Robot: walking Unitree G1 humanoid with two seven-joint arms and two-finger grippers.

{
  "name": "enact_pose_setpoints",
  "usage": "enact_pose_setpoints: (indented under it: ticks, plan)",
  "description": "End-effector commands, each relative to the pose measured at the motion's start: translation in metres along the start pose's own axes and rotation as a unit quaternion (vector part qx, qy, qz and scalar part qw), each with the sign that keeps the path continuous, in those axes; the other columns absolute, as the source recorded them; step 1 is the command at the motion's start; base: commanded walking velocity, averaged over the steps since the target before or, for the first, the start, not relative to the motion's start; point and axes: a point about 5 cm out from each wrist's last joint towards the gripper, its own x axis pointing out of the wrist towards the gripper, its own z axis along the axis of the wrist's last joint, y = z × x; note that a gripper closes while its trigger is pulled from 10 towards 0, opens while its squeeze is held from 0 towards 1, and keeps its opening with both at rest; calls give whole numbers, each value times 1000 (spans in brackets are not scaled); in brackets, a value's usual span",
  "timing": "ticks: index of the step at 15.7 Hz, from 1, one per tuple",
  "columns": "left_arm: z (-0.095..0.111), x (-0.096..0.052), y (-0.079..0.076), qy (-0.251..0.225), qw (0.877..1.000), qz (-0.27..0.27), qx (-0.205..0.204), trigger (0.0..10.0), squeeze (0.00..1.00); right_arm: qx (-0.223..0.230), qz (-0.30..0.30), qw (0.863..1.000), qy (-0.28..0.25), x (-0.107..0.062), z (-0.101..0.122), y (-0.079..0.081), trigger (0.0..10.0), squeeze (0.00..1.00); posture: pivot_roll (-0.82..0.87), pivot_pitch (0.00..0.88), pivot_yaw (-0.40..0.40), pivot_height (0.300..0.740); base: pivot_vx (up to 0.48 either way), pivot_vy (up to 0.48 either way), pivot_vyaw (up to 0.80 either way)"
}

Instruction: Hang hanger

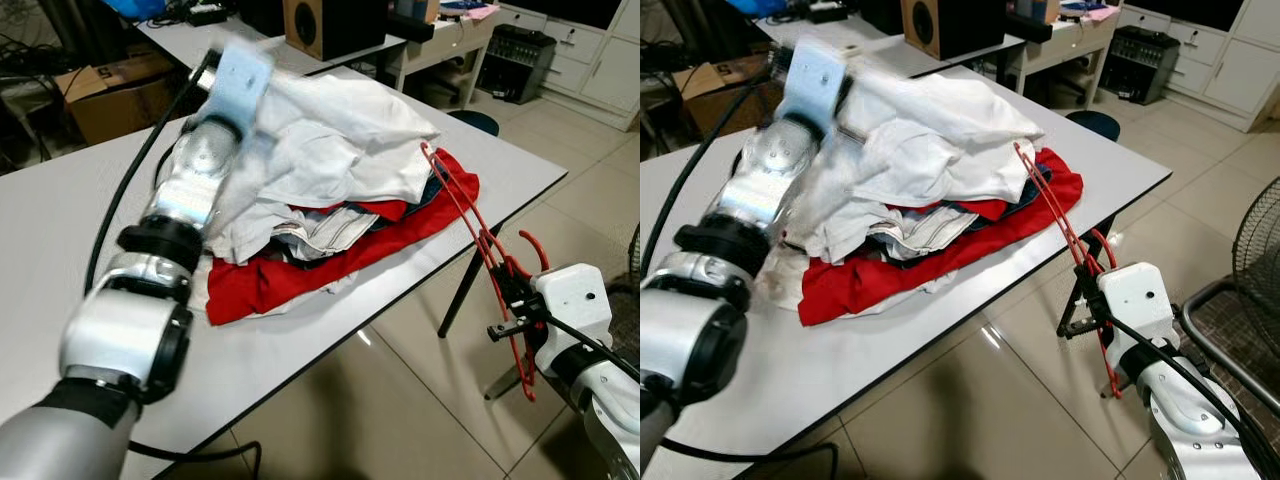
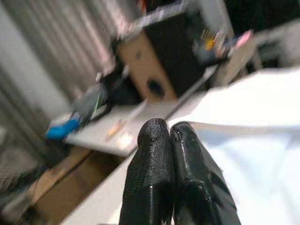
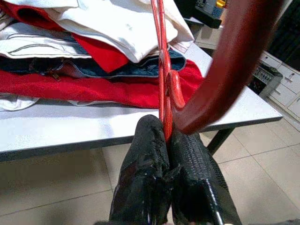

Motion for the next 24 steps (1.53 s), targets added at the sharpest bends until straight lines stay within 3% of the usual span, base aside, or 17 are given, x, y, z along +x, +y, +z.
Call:
enact_pose_setpoints:
  ticks: [1,3,4,5,10,12,16,18,19,23,24]
  plan:
    - [-3,1,3,19,1000,1,11,0,0,-4,-2,1000,-7,1,2,0,10000,0,-230,0,65,740,0,0,0]
    - [-24,-3,-8,68,997,-25,30,0,0,-3,0,1000,-7,1,2,2,10000,0,-232,0,66,740,0,0,0]
    - [-32,-5,-14,84,995,-48,8,10000,0,-3,1,1000,-7,1,2,2,10000,0,-233,0,67,740,0,0,0]
    - [-28,-4,-11,72,996,-49,-16,10000,1000,-3,0,1000,-8,1,2,2,10000,0,-233,0,67,740,0,0,0]
    - [-8,-2,5,3,983,-116,-140,10000,1000,-2,1,1000,-9,3,2,2,10000,0,-223,0,62,740,0,0,0]
    - [-7,-6,16,-12,980,-133,-150,10000,1000,-2,4,1000,-10,4,2,3,10000,0,-215,0,57,740,0,0,0]
    - [-20,-16,25,8,975,-175,-135,10000,1000,-3,9,1000,-11,7,2,4,10000,0,-208,0,55,740,0,0,0]
    - [-24,-27,6,-1,965,-242,-97,10000,1000,-1,9,1000,-13,8,1,6,10000,0,-193,0,64,740,0,0,0]
    - [-26,-30,2,-6,966,-245,-77,10000,1000,0,8,1000,-13,8,1,6,10000,0,-192,0,67,740,0,0,0]
    - [-41,-37,-9,11,982,-189,-23,10000,1000,3,8,1000,-14,9,0,9,10000,0,-187,0,70,740,0,0,0]
    - [-43,-38,-10,19,986,-163,-28,10000,863,3,9,1000,-15,9,0,10,10000,0,-187,0,71,740,0,0,0]
